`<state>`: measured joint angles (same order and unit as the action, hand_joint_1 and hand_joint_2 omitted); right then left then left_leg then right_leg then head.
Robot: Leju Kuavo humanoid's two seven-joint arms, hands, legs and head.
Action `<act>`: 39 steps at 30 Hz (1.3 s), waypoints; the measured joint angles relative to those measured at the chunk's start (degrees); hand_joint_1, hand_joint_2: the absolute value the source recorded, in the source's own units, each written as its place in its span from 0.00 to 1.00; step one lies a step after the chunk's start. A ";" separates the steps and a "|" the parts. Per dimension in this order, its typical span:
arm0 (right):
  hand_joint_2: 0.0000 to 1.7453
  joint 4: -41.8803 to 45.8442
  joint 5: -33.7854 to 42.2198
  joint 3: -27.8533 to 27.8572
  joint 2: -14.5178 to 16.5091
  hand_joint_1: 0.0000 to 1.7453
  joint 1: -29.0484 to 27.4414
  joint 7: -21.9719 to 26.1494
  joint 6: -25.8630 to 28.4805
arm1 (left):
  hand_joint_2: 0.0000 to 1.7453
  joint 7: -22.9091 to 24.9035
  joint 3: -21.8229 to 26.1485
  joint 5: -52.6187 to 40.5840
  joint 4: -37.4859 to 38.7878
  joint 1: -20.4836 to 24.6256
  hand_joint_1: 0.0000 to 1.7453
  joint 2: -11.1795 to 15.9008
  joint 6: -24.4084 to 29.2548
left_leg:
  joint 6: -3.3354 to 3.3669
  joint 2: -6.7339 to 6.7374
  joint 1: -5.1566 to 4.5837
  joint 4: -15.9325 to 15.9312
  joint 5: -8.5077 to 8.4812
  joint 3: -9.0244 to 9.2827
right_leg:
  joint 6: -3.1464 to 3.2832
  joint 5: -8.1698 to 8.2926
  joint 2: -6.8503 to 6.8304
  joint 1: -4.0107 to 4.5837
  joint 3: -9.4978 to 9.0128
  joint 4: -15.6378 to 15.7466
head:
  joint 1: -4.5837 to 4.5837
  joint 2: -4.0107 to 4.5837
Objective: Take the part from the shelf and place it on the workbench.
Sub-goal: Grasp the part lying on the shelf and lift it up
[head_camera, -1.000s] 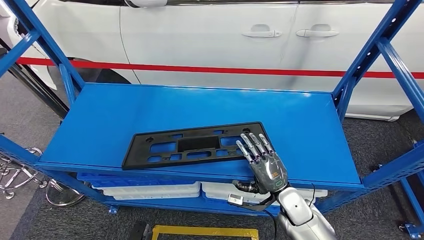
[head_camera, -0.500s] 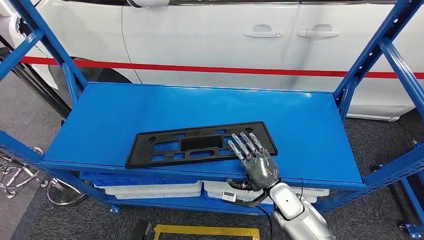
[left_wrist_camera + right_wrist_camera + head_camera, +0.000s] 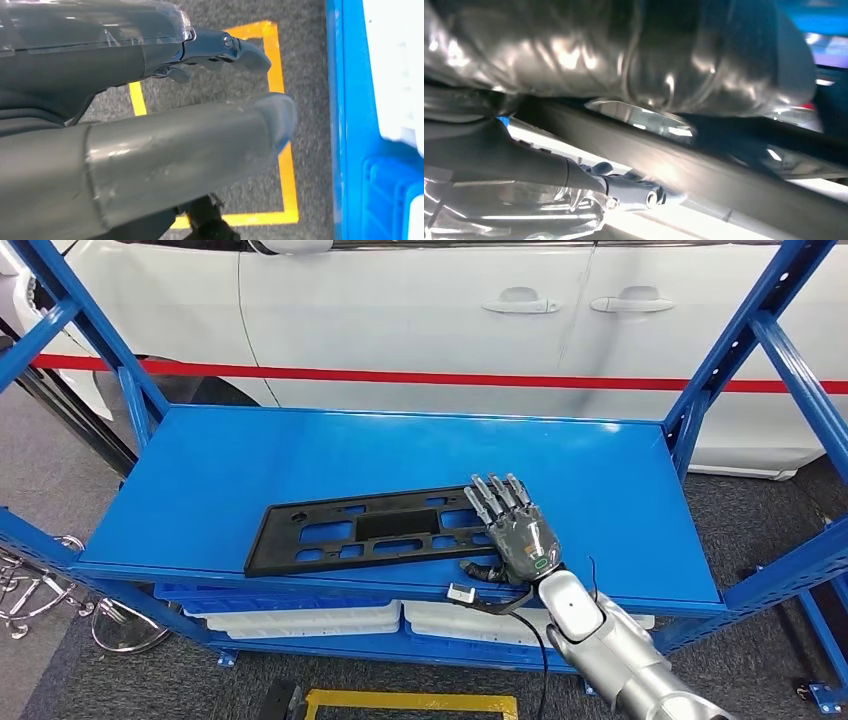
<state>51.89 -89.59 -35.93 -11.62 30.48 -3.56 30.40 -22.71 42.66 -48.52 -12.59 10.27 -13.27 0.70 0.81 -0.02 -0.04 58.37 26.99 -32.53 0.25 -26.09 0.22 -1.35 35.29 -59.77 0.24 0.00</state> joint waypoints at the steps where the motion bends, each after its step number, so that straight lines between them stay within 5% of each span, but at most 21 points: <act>1: 0.00 -0.31 0.00 -1.39 -0.61 0.00 1.13 -0.45 -0.02 | 0.00 -0.01 -0.03 0.02 0.00 -0.02 0.00 0.01 -0.03 | -0.31 -0.01 0.06 0.99 0.74 -0.40 | 0.32 0.13 -0.05 -0.11 -0.06 0.19 | 0.01 0.00; 5: 0.00 -0.91 0.00 -4.51 -2.39 0.00 3.39 -2.16 0.04 | 0.00 -0.02 -0.11 0.13 0.00 -0.18 0.00 0.00 -0.15 | -1.40 0.00 0.55 13.58 6.98 -6.21 | 0.81 0.27 -0.24 -0.15 -0.07 0.40 | 0.00 0.00; 7: 0.00 -1.06 0.00 -6.44 -3.48 0.00 4.08 -5.16 0.15 | 0.00 -0.01 -0.14 0.15 0.00 -0.41 0.00 0.00 -0.22 | -1.40 0.00 0.65 15.54 6.57 -7.31 | 0.82 0.24 -0.25 -0.05 -0.09 0.38 | 0.01 0.00; 11: 0.00 -1.21 0.00 -11.46 -5.25 0.00 6.34 -11.39 0.36 | 0.00 0.00 -0.19 0.17 0.00 -0.38 0.00 0.01 -0.27 | -0.04 -0.05 0.32 1.78 -0.27 -1.05 | 0.51 0.28 -0.07 0.11 -0.28 0.48 | 0.01 0.00; 16: 0.00 -1.41 0.00 -14.06 -6.33 0.00 7.36 -12.13 0.38 | 0.00 0.00 -0.22 0.18 0.00 -0.43 0.00 -0.01 -0.21 | 1.36 -0.09 0.15 -1.94 -1.52 0.37 | -1.09 0.30 -0.14 0.03 -0.17 0.68 | -0.01 0.00; 21: 0.00 -1.65 0.00 -14.95 -7.08 0.00 7.39 -10.93 0.39 | 0.00 -0.02 -0.23 0.20 0.00 -0.36 0.00 -0.04 -0.17 | 2.20 0.01 0.16 -2.93 -2.20 0.68 | -1.44 -6.83 -0.15 0.09 6.38 -13.52 | -0.04 0.00; 23: 0.00 -1.77 0.00 -15.05 -7.09 0.00 7.16 -10.35 0.39 | 0.00 -0.02 -0.23 0.19 0.00 -0.42 0.00 -0.05 -0.22 | 2.08 -0.03 0.13 -2.51 -1.92 0.65 | -1.47 -4.93 -0.18 0.06 5.96 -12.47 | -0.04 0.00; 26: 0.00 -1.80 0.01 -14.58 -6.83 0.00 7.09 -8.60 0.40 | 0.00 -0.02 -0.23 0.19 0.00 -0.36 0.00 -0.07 -0.27 | 1.41 -0.12 0.03 -1.33 -1.00 0.55 | -1.07 -0.09 -0.16 0.18 0.64 -1.88 | -0.03 0.01; 30: 1.00 -1.77 0.00 -11.87 -5.25 0.00 6.30 -4.74 0.40 | 0.00 -0.02 -0.25 0.18 0.00 -0.18 0.00 -0.06 -0.10 | 0.51 -0.15 -0.13 -0.66 -0.36 0.35 | -0.04 0.10 -0.06 0.37 -0.44 0.48 | -0.01 0.00; 32: 1.00 -1.77 0.00 -10.99 -4.41 0.00 5.91 -3.88 0.40 | 0.00 0.00 -0.27 0.17 0.00 -0.15 0.00 -0.07 0.05 | -0.14 -0.14 0.00 1.16 1.07 -0.34 | 0.58 0.20 -0.15 0.12 -0.55 0.68 | 0.01 0.00; 36: 1.00 -1.81 0.00 -9.65 -2.97 0.00 4.68 -2.36 0.40 | 0.00 0.01 -0.28 0.15 0.00 -0.31 0.00 -0.08 0.21 | -1.26 -0.08 0.54 14.68 7.36 -6.55 | 1.01 0.23 -0.28 0.06 -0.47 0.75 | 0.03 0.00; 37: 1.00 -1.82 0.00 -9.29 -2.66 0.00 4.44 -1.99 0.40 | 0.00 0.01 -0.29 0.15 0.00 -0.40 0.00 -0.07 0.25 | -1.28 -0.08 0.58 16.05 7.30 -7.28 | 1.01 0.23 -0.23 0.09 -0.49 0.74 | 0.03 0.01; 39: 1.00 -1.82 0.00 -8.53 -2.09 0.00 4.15 -1.11 0.40 | 0.00 0.01 -0.31 0.15 0.00 -0.45 0.00 -0.07 0.31 | -0.85 -0.09 0.55 11.97 4.05 -5.52 | 1.00 0.21 -0.03 0.17 -0.66 0.73 | 0.04 0.00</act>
<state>50.06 -89.59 -44.46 -13.71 34.63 -4.67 30.80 -22.71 42.35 -48.37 -12.59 9.83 -13.33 1.01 -0.05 -0.12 0.50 70.34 31.04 -38.06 1.25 -25.88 0.18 -1.17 34.64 -59.04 0.28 0.00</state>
